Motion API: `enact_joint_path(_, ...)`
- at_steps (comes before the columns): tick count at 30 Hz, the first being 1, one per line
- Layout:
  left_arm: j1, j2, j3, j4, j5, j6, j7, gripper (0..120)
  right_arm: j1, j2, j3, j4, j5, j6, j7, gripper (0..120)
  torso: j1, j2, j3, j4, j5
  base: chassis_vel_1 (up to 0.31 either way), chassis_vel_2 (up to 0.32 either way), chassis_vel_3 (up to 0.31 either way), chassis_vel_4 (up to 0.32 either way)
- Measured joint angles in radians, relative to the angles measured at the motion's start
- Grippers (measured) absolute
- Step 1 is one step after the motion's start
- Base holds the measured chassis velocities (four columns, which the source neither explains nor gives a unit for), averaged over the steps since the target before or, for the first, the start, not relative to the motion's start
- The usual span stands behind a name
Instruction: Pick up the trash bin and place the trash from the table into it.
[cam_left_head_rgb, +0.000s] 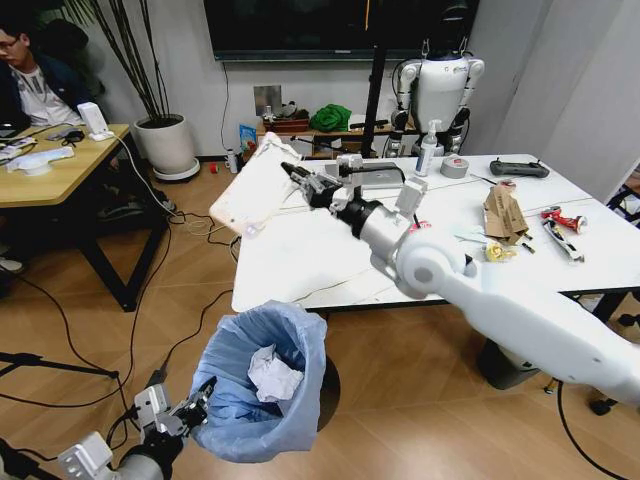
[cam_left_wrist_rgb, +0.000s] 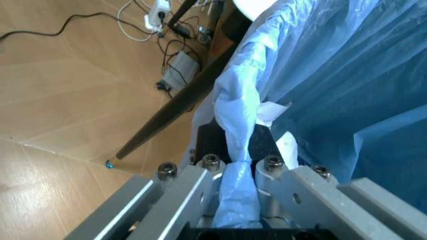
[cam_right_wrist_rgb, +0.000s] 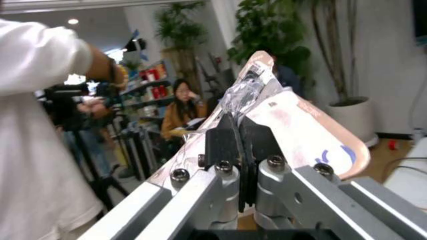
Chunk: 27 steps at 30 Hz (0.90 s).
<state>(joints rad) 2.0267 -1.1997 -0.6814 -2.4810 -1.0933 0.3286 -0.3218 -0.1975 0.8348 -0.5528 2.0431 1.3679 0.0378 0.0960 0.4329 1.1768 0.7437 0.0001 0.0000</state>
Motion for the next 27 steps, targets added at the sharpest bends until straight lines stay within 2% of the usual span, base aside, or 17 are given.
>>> enact_joint_path(11,0.042,-0.015,-0.025,-0.019,0.001,0.001,0.000,0,-0.129,-0.033,-0.087,0.102,-0.122,0.016,-0.101,0,0.000,0.000,0.000,0.0001,0.0000,0.000,0.000,0.000,0.000)
enact_joint_path(20,0.055,-0.044,-0.036,-0.019,0.012,0.000,-0.008,0,-0.257,-0.082,-0.072,0.076,-0.290,0.025,-0.211,0,0.000,0.000,0.000,0.0000,0.0001,0.000,0.000,0.000,0.000)
enact_joint_path(27,0.057,-0.056,-0.036,-0.020,0.013,0.000,-0.009,0,-0.290,-0.099,-0.053,0.071,-0.316,0.035,-0.229,0,0.000,0.000,0.000,0.0001,0.0001,0.000,0.000,0.000,0.000)
